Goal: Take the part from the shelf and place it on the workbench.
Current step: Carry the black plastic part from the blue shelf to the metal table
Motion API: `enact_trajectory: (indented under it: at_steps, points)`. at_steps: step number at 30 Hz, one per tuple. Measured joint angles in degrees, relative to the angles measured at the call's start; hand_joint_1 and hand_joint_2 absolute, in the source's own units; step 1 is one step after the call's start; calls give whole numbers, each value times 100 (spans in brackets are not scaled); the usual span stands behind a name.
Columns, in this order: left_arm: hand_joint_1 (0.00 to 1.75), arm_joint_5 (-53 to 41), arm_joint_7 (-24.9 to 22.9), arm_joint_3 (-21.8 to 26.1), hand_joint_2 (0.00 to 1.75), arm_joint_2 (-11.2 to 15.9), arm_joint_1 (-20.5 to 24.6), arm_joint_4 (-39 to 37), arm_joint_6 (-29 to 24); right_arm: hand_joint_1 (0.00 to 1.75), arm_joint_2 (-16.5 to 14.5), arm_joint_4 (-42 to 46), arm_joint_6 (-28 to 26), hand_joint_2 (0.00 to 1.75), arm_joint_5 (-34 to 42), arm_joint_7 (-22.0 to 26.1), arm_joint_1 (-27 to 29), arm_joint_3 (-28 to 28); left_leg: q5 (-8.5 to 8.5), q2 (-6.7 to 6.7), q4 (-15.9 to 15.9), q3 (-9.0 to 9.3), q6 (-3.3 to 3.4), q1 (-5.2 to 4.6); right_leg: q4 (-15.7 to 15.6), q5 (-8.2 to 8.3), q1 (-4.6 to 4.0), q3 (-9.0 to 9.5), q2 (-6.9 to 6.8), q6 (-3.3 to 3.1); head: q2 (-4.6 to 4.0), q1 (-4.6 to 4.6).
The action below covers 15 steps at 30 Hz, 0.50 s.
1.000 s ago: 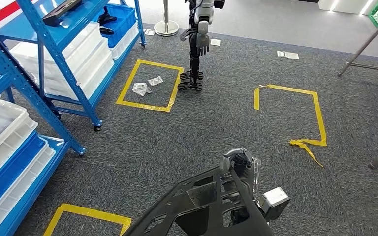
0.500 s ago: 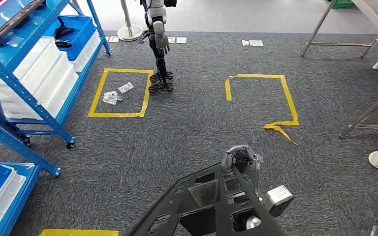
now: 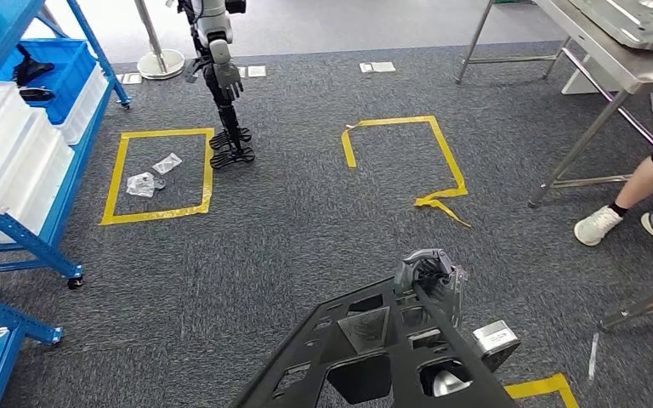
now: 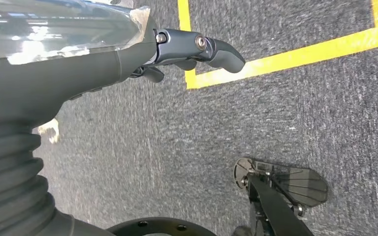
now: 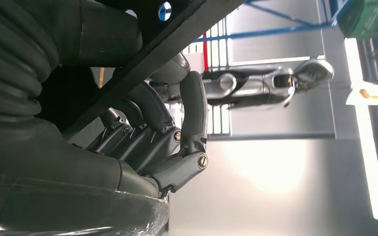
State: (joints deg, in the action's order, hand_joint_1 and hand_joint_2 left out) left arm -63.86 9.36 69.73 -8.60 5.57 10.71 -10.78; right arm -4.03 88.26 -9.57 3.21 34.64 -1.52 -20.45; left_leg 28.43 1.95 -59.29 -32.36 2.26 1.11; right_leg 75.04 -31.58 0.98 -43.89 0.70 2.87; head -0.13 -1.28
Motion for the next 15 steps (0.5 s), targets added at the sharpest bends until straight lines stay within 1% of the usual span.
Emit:
enact_trajectory:
  at_steps: [1, 2, 3, 4, 5, 6, 7, 8, 9, 10, 11, 12, 13, 14, 15]
  points:
    - [0, 13, -3, 3, 175, 0, 4, 0, -4, 175, 1, 0, 0, 175, 0, 1, 16, 20, 11, 76, 0, 8, -3, -1, -70, 56, 7, 36, -25, 38, 0, -2]
    - [0, 24, -6, 5, 175, -2, 11, 0, -7, 175, 1, 2, 0, 175, 0, 2, 25, 40, 24, 145, 0, 23, -14, 0, -364, 180, 12, 193, -76, 80, 0, -2]
    - [0, 31, -9, 6, 175, -5, 17, 0, -9, 175, 1, 6, 0, 175, 0, 3, 28, 57, 42, 209, 0, 46, -33, -4, -789, 325, 12, 427, -195, 111, 0, -6]
    - [0, 36, -15, 8, 175, -9, 20, 0, -11, 175, 0, 11, 0, 175, 0, 3, 27, 68, 68, 267, -1, 71, -62, -19, -1167, 450, -7, 648, -333, 117, 0, -9]
    - [0, 41, -20, 13, 175, -12, 21, 0, -14, 175, -4, 16, 0, 175, 0, 4, 27, 73, 92, 317, 0, 98, -96, -34, -1434, 535, -28, 806, -430, 94, 0, -7]
    - [0, 44, -25, 19, 175, -14, 23, 0, -17, 175, -7, 20, 0, 175, 1, 6, 28, 78, 111, 367, 4, 125, -128, -49, -1560, 572, -53, 880, -484, 55, 0, -3]
    - [0, 46, -32, 25, 175, -15, 26, 0, -21, 175, -9, 21, 0, 175, 3, 7, 32, 84, 124, 421, 17, 151, -157, -58, -1568, 582, -80, 883, -449, 12, 0, 3]
    - [0, 48, -38, 29, 175, -17, 33, 0, -24, 175, -10, 24, -2, 175, 5, 8, 36, 94, 132, 481, 33, 182, -184, -54, -1580, 592, -84, 877, -372, -29, 0, 9]
    - [0, 49, -46, 32, 175, -22, 41, 0, -31, 175, -13, 31, -5, 175, 6, 10, 45, 107, 159, 468, 28, 196, -214, -39, -1597, 604, -57, 882, -302, -64, 0, 19]
    - [0, 49, -52, 34, 175, -26, 48, 0, -42, 175, -18, 42, -10, 175, 5, 14, 50, 120, 226, 369, -41, 177, -238, -23, -1614, 613, -28, 891, -230, -102, 0, 29]
    - [0, 50, -56, 38, 175, -30, 51, 0, -54, 175, -30, 54, -14, 175, 2, 17, 53, 132, 351, 216, -226, 101, -256, -9, -1629, 622, 6, 903, -159, -151, 0, 46]
    - [0, 52, -58, 45, 175, -31, 50, 0, -70, 175, -46, 63, -17, 175, -4, 21, 60, 142, 517, 27, -527, -41, -264, 3, -1635, 625, 29, 911, -91, -190, 0, 64]
    - [0, 57, -60, 57, 175, -32, 43, 0, -84, 175, -60, 68, -19, 175, -11, 24, 65, 151, 690, -106, -901, -223, -263, 4, -1635, 621, 19, 911, -24, -220, 0, 75]
    - [0, 61, -60, 70, 175, -33, 34, 0, -96, 175, -75, 68, -21, 175, -17, 24, 78, 161, 818, -171, -1255, -410, -264, 4, -1634, 621, 9, 912, 50, -240, 0, 82]
    - [0, 67, -61, 82, 175, -33, 26, 0, -104, 175, -84, 68, -24, 175, -22, 24, 94, 175, 846, -197, -1468, -544, -264, 3, -1632, 619, -1, 915, 131, -243, 0, 82]
